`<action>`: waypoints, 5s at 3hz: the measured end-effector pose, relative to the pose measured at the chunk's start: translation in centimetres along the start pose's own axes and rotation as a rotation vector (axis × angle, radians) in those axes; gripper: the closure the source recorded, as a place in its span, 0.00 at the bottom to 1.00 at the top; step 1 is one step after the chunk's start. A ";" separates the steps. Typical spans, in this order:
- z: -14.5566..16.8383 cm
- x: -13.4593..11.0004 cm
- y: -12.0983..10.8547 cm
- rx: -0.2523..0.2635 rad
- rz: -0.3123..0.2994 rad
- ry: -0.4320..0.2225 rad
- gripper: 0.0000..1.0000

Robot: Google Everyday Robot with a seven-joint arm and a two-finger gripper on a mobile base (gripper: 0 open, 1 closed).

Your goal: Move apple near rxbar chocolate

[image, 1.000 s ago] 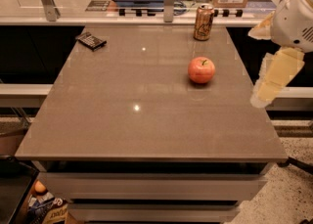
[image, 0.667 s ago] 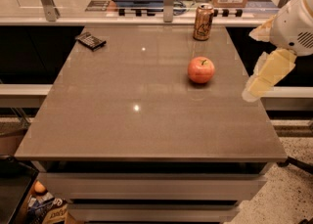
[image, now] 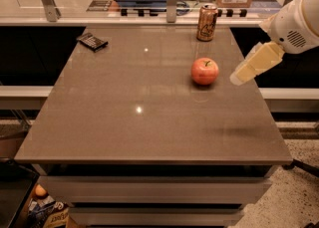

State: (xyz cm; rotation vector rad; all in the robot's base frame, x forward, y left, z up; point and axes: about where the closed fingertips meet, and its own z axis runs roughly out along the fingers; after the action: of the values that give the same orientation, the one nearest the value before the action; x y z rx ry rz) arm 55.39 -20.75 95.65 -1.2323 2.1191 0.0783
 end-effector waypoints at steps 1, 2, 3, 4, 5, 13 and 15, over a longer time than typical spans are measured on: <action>1.9 -0.6 -1.5 0.040 0.034 0.027 0.00; 4.5 -1.3 -2.1 0.010 0.048 0.062 0.00; 6.8 -1.6 -1.8 -0.056 0.051 0.097 0.00; 8.4 -1.4 -1.5 -0.133 0.060 0.094 0.00; 8.6 -1.4 -1.4 -0.142 0.062 0.092 0.00; 15.9 -0.9 -1.3 -0.251 0.280 -0.491 0.00; 16.3 -1.3 -1.0 -0.261 0.276 -0.491 0.49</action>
Offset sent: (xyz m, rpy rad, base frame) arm 0.0662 0.0268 -0.0411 -0.0394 0.1127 -0.0618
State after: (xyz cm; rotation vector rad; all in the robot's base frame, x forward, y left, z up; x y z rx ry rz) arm 65.06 -14.29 84.10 -0.9283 1.8600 0.7235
